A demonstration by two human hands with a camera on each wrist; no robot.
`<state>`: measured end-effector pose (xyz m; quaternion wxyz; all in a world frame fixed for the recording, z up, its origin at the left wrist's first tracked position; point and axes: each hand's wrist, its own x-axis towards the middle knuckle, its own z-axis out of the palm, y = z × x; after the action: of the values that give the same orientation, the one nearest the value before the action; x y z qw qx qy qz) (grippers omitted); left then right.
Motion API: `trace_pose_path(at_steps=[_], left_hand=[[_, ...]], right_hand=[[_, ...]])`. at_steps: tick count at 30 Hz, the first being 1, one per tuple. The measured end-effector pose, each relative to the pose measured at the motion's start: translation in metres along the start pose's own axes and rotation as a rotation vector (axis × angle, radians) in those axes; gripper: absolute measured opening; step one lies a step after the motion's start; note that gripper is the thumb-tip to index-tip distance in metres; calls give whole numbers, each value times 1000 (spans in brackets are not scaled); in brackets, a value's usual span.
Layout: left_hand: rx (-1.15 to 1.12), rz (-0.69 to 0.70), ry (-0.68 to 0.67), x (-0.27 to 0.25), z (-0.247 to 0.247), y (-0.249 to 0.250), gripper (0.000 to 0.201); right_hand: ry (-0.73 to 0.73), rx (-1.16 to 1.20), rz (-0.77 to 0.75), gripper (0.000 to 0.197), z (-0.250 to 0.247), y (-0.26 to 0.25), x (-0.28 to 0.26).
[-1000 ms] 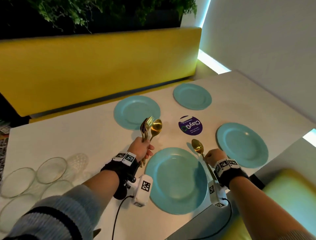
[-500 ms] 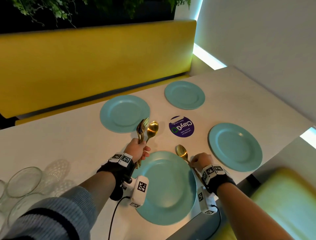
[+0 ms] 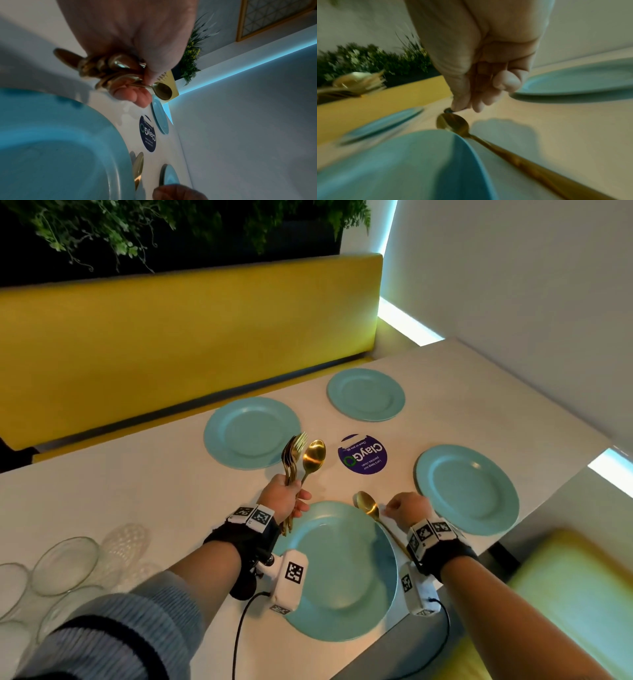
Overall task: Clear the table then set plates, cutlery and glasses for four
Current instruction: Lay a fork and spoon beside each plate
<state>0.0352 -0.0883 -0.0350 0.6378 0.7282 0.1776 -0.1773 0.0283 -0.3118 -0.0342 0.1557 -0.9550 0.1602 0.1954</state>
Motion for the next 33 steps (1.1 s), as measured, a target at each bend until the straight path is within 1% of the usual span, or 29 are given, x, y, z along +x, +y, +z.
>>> trace_pose_path(at_steps=[3, 6, 9, 11, 13, 15, 19, 20, 21, 24, 26, 27, 28, 30, 32, 33], left_hand=[[20, 29, -37, -10, -3, 4, 14], [46, 61, -78, -20, -2, 7, 13], [71, 84, -140, -26, 6, 7, 18], [94, 71, -194, -29, 14, 7, 21], [83, 36, -263, -29, 22, 8, 22], [50, 21, -321, -27, 32, 12, 18], [42, 66, -356, -18, 57, 29, 19], [34, 69, -358, -14, 65, 34, 22], [28, 72, -351, -7, 73, 39, 24], [26, 69, -304, 17, 98, 56, 24], [5, 25, -254, 35, 114, 66, 19], [-18, -3, -223, 42, 121, 71, 17], [-32, -17, -189, 48, 127, 75, 14], [7, 7, -114, 59, 137, 81, 6], [59, 36, -56, 73, 144, 81, 7], [72, 33, -39, 80, 148, 81, 8]], right_hand=[[40, 152, -46, 27, -10, -20, -18], [21, 345, -93, 22, -10, -45, -41], [-14, 501, -131, 28, -5, -64, -60], [-17, 571, -136, 30, -2, -70, -65], [-4, 620, -125, 27, -4, -70, -66], [-12, 659, -90, 22, -10, -64, -59], [-114, 676, -27, 22, -27, -50, -32], [-126, 686, -25, 19, -31, -47, -21], [-139, 709, -28, 15, -36, -43, -10], [-170, 796, -7, 26, -55, -25, 22], [-124, 881, -7, 28, -70, -5, 42], [-98, 879, -7, 28, -78, 7, 52], [-74, 849, 2, 28, -87, 19, 63], [-33, 741, 25, 29, -103, 44, 86], [8, 599, 40, 29, -116, 71, 113], [19, 526, 52, 25, -123, 85, 125]])
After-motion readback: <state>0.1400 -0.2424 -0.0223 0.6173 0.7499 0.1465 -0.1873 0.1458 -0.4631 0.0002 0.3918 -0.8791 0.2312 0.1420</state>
